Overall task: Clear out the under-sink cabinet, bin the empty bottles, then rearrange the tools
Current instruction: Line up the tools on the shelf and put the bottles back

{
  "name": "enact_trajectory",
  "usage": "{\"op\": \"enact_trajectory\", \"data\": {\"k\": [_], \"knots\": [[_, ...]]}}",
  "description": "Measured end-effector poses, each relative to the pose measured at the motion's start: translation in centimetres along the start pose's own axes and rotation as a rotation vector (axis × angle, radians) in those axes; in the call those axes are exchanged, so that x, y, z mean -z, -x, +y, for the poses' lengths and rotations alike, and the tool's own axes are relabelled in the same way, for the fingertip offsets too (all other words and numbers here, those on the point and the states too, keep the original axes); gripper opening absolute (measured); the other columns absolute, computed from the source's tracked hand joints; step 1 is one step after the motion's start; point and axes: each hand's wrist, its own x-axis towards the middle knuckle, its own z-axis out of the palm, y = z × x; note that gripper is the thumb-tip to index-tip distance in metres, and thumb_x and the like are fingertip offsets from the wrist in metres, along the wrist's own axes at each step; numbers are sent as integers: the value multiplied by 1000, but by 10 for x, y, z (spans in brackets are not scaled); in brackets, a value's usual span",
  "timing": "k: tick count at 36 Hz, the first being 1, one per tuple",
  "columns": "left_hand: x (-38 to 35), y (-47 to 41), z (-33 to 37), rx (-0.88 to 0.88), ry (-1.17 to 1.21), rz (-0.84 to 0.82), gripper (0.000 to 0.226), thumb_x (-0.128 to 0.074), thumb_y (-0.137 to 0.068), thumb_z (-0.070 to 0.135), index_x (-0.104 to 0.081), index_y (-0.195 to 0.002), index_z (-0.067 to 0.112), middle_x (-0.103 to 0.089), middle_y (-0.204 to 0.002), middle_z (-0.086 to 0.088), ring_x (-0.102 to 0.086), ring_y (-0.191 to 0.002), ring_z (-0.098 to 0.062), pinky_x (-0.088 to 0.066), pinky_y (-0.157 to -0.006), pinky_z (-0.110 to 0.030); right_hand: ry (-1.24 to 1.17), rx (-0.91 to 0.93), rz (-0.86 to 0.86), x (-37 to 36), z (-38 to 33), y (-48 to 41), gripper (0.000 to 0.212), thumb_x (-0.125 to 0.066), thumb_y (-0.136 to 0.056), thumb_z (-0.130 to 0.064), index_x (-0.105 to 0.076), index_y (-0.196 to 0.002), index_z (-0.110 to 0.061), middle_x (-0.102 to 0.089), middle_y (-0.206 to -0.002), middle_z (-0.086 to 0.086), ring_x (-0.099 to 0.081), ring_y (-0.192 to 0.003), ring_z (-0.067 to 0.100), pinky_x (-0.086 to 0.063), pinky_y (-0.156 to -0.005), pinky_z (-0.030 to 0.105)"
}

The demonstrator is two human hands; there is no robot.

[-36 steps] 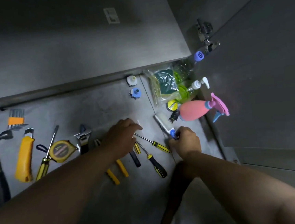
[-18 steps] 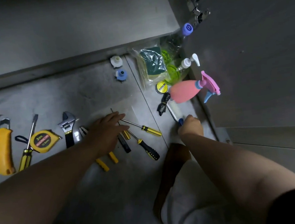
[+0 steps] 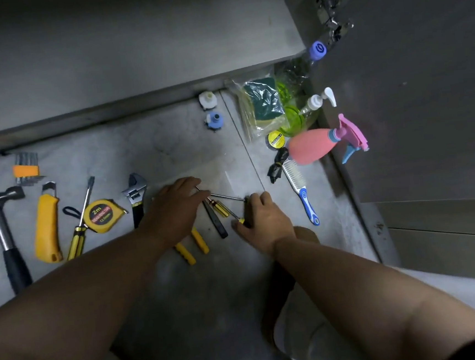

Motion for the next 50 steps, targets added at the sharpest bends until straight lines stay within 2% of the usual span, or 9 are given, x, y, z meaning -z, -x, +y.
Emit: {"op": "enact_trajectory", "data": {"k": [4, 7, 13, 17, 23, 28, 35, 41, 50], "knots": [[21, 20, -11, 101, -156, -30, 56, -67, -83, 7, -60, -138, 14, -44, -151, -16, -40, -140, -35, -34, -111, -47, 37, -26, -81, -10, -9, 12, 57, -61, -90, -45, -40, -137, -23, -45, -136, 5, -53, -115, 28, -52, -82, 41], [40, 34, -19, 238, -245, -25, 48, -64, -85, 16, -60, -132, 19, -45, -147, -9, -41, -136, -31, -34, -107, -41, -11, -67, -35, -10, -25, 17, 45, -58, -94, -33, -41, -134, -20, -47, -134, 8, -55, -111, 29, -49, -77, 39], [68, 66, -18, 794, -28, 341, 32, -57, -88, 23, -62, -119, 20, -53, -123, -11, -50, -118, -37, -37, -97, -45, -90, 174, -36, 3, -77, 1, 30, -57, -89, -22, -46, -116, -12, -45, -117, 10, -56, -101, 37, -41, -61, 40], [69, 99, -26, 1151, 111, 457, 44, -51, -87, 33, -54, -129, 21, -45, -132, -13, -43, -127, -35, -31, -104, -49, -112, 359, -135, 3, -116, -11, 28, -57, -88, -28, -51, -110, -12, -50, -113, 11, -55, -104, 37, -48, -79, 45], [67, 126, -57, 1505, 240, 511, 76, -65, -83, 23, -31, -150, 35, -29, -152, -10, -33, -140, -30, -30, -111, -56, -155, 332, -86, -20, -147, -11, 47, -63, -85, -28, -51, -129, -16, -48, -121, 7, -53, -109, 29, -48, -84, 38], [56, 129, -79, 1565, 312, 607, 53, -52, -94, 22, -36, -144, 28, -42, -137, -16, -41, -127, -36, -41, -98, -52, -2, 282, 75, -36, -150, -9, 64, -75, -69, -39, -48, -122, -16, -53, -107, 9, -55, -93, 26, -46, -64, 33], [52, 125, -90, 1574, 246, 556, 55, -54, -96, 34, -31, -145, 40, -39, -135, -11, -37, -126, -34, -42, -94, -55, 6, 254, 110, -41, -152, -8, 56, -76, -71, -34, -46, -114, -16, -52, -103, 7, -54, -90, 26, -47, -67, 36], [48, 124, -92, 1360, 216, 537, 51, -57, -93, 24, -41, -135, 50, -39, -126, -5, -39, -116, -29, -41, -90, -49, -36, 334, 134, -26, -178, -12, 47, -69, -82, -23, -51, -122, -8, -52, -114, 13, -53, -97, 29, -46, -74, 39], [41, 99, -83, 1063, 294, 554, 58, -54, -90, -1, -57, -139, 30, -45, -126, -2, -41, -116, -25, -47, -100, -39, -130, 455, 46, -23, -214, -27, 48, -65, -80, -19, -52, -125, -10, -48, -127, 17, -49, -111, 33, -49, -84, 40]]}}
